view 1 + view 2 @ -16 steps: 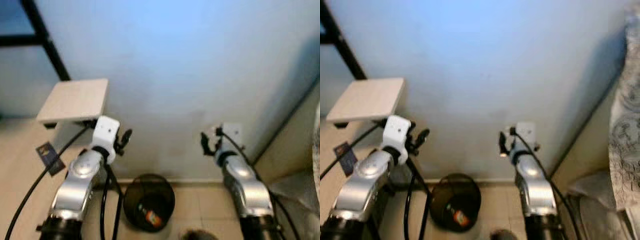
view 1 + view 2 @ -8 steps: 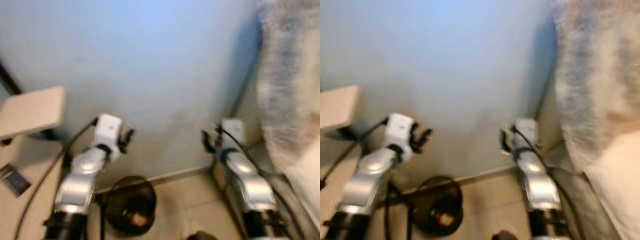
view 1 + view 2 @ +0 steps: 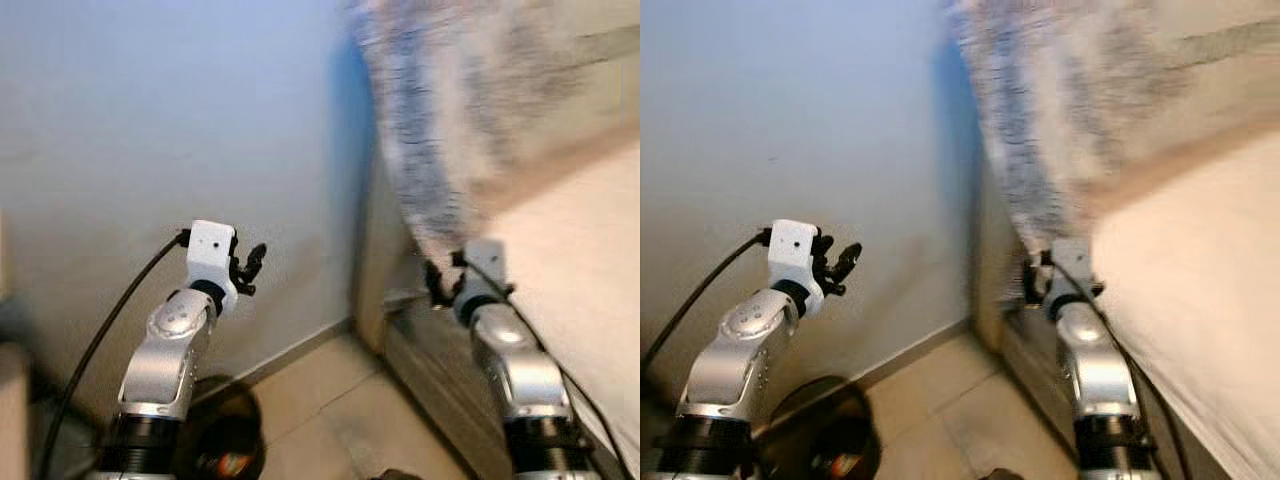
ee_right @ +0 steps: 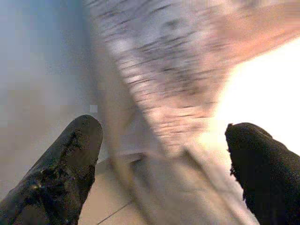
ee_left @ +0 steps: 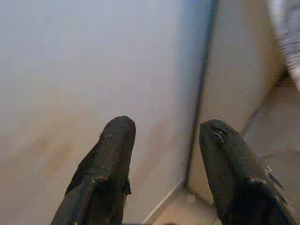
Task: Clean up the room
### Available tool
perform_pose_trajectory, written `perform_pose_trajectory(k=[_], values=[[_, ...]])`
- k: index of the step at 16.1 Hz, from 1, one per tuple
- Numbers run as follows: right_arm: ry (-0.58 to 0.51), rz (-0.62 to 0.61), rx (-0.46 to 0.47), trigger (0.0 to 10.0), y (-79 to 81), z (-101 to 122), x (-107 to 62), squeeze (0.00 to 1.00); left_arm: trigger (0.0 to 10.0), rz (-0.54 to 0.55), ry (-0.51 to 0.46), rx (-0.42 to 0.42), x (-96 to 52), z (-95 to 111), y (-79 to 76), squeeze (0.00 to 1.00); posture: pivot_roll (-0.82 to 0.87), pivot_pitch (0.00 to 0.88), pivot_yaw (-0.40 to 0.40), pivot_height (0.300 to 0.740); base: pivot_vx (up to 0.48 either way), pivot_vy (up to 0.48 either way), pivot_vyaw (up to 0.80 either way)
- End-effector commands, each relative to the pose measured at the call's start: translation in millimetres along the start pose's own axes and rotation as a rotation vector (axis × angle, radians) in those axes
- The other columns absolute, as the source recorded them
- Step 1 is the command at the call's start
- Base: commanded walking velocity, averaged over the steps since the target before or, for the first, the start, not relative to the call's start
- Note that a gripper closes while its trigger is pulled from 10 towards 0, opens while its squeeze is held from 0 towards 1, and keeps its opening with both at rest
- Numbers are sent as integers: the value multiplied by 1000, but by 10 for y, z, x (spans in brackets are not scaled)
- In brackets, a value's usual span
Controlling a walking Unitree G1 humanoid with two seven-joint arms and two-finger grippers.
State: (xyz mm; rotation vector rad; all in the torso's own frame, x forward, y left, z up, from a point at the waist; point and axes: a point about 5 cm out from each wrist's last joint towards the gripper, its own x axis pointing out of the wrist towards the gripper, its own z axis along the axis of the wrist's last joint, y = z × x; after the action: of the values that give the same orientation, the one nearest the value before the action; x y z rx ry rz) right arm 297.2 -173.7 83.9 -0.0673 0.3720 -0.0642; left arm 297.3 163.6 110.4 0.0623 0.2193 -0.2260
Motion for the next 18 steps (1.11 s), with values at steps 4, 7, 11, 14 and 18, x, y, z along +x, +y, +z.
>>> perform_pose_trajectory(k=[4,7,11,14,18], values=[[-22,25,5,10000,84,64,14,1000,10000,5,18,7,28,-9,7,0,-37,0,52,740,0,0,-784],[-23,43,6,10000,127,50,22,1000,10000,21,33,-57,31,-15,48,0,-16,0,44,740,0,0,-785],[-8,37,14,10000,110,12,23,1000,10000,57,39,-96,30,-5,111,0,-15,0,43,740,0,0,-784],[-16,40,10,10000,122,25,19,1000,10000,45,44,-90,31,-5,84,0,-14,0,43,740,0,0,-783],[-13,43,5,10000,130,11,14,1000,10000,48,48,-84,27,8,96,0,-19,0,46,740,0,0,-786]])
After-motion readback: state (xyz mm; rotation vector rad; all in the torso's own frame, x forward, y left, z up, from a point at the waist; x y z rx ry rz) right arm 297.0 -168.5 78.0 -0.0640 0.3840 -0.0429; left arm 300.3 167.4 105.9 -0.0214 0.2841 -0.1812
